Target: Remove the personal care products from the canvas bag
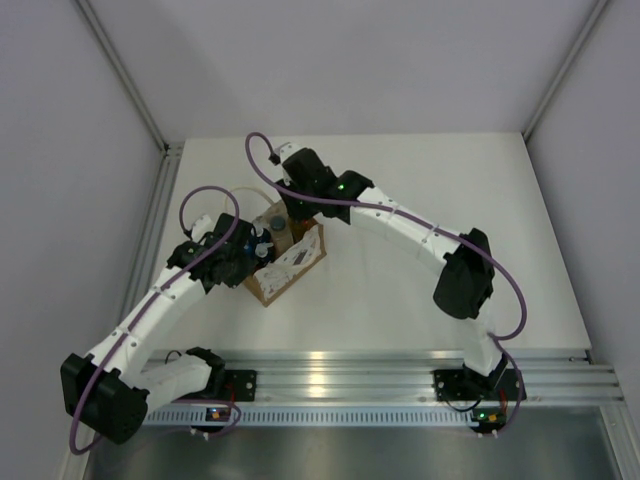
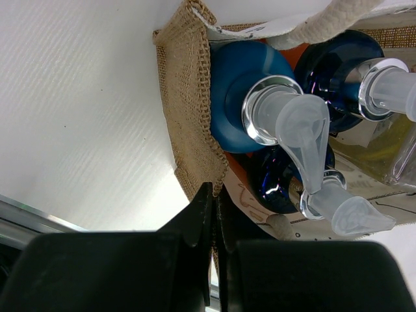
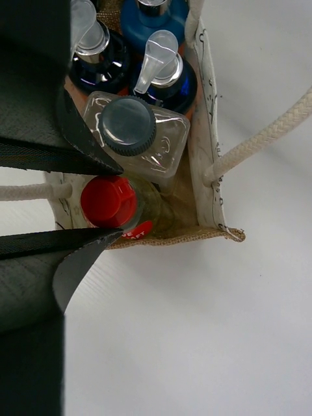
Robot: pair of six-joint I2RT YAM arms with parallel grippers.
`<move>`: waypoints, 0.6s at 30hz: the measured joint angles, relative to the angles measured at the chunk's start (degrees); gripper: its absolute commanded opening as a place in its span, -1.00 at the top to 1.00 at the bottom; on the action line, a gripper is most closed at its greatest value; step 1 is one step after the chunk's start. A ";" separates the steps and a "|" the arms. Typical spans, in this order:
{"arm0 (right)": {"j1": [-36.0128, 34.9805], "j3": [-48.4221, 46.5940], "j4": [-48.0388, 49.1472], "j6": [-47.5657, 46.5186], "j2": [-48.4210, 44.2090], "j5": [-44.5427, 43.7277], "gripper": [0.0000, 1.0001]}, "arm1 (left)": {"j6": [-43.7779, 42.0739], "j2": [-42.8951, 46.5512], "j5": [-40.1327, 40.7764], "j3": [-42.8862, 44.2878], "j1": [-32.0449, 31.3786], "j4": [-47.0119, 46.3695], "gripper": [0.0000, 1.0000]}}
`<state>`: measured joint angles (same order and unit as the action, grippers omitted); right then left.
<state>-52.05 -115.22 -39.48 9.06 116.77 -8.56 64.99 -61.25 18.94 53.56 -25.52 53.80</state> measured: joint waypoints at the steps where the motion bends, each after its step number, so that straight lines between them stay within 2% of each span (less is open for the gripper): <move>1: -0.02 -0.09 -0.28 0.02 0.00 -0.13 1.00 | 0.00 0.00 -0.02 0.00 0.00 -0.02 1.00; 18: -0.42 -7.61 -5.25 -0.02 -0.81 -2.71 1.00 | 0.00 0.00 -0.04 0.00 0.00 -0.04 1.00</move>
<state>-52.47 -122.83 -44.73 9.04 115.96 -11.27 64.99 -61.25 18.90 53.56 -25.52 53.76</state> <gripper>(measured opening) 0.320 0.021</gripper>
